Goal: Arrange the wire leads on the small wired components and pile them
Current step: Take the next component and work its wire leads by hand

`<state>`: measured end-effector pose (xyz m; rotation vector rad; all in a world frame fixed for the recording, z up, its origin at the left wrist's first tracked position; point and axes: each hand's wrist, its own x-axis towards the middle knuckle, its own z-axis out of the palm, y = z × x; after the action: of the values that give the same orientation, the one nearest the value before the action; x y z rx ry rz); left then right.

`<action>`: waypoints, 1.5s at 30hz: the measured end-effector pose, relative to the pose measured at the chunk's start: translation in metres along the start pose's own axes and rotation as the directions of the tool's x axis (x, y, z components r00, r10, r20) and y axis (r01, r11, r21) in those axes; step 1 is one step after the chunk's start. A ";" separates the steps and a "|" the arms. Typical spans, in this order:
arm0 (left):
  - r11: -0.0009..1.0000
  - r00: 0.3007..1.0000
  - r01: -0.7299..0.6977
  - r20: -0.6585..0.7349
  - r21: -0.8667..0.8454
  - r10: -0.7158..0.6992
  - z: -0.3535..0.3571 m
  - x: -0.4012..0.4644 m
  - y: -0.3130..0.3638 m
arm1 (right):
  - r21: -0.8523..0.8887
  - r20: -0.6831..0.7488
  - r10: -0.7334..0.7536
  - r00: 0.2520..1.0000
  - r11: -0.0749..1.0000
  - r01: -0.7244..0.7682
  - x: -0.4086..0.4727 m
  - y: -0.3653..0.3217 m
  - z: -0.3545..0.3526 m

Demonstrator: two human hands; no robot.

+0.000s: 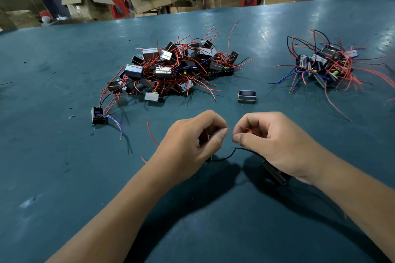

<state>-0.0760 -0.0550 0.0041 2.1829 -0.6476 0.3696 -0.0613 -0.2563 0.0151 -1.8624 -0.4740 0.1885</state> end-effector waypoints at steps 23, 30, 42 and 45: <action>0.999 0.997 -0.043 0.064 0.021 0.041 0.005 0.001 0.000 | -0.017 -0.052 0.018 0.998 1.000 -0.019 -0.003 -0.005 0.001; 0.997 0.998 -0.045 0.054 0.062 0.042 0.005 0.000 0.001 | -0.243 -0.081 -0.122 0.989 0.965 0.099 -0.006 -0.002 0.005; 0.991 0.989 0.071 0.136 -0.115 -0.055 -0.001 -0.001 0.001 | -0.292 -0.043 -0.217 0.975 0.936 0.195 -0.009 -0.003 0.005; 0.988 0.987 0.083 0.147 -0.127 -0.064 -0.002 -0.001 0.001 | -0.302 -0.042 -0.214 0.976 0.934 0.192 -0.009 -0.003 0.005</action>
<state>-0.0771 -0.0534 0.0055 2.1114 -0.6484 0.1285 -0.0722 -0.2553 0.0157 -2.0876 -0.6681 -0.0976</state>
